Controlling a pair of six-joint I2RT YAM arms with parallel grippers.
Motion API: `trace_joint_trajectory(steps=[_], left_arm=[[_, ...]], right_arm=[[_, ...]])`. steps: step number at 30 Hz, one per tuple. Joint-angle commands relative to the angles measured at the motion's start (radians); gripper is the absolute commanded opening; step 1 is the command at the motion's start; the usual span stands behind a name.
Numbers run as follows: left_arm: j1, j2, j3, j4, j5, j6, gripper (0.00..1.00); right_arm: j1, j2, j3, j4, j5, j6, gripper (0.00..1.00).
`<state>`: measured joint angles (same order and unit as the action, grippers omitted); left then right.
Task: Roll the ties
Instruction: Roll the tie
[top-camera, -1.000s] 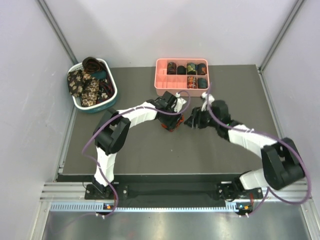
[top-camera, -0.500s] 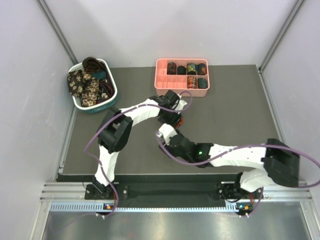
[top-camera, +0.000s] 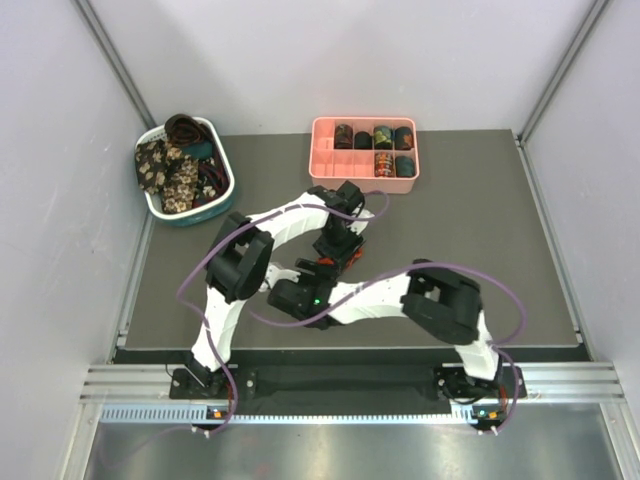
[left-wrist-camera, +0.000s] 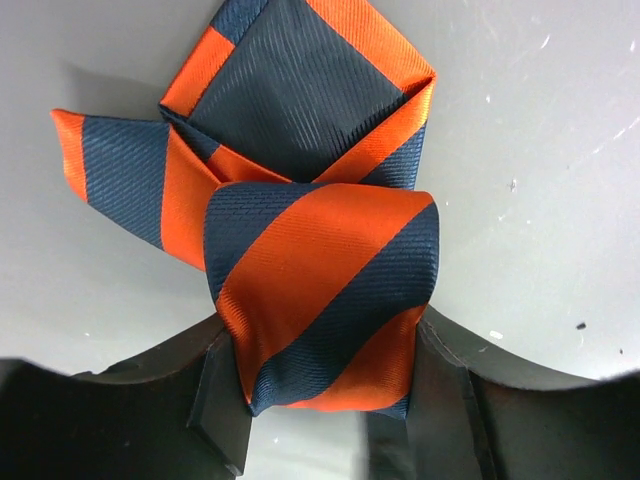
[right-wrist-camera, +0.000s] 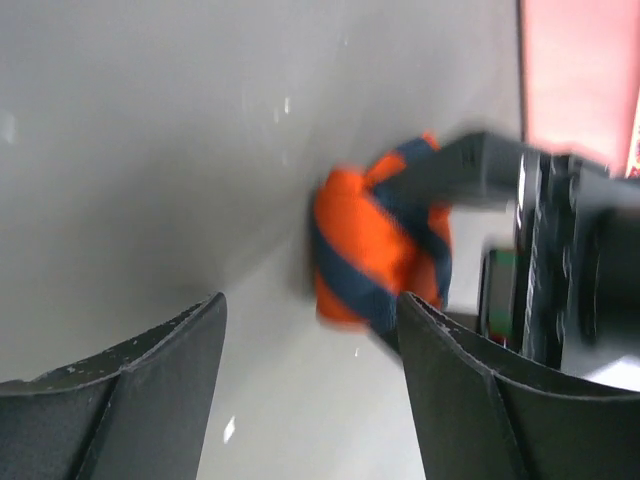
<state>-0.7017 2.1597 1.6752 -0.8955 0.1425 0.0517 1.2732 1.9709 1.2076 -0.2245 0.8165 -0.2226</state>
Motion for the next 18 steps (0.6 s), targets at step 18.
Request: trace_joint_trajectory(steps=[18], left_arm=[[-0.019, 0.187, 0.138, -0.519, -0.029, 0.005, 0.57]], right_arm=[[-0.043, 0.289, 0.288, -0.415, 0.168, 0.091, 0.71]])
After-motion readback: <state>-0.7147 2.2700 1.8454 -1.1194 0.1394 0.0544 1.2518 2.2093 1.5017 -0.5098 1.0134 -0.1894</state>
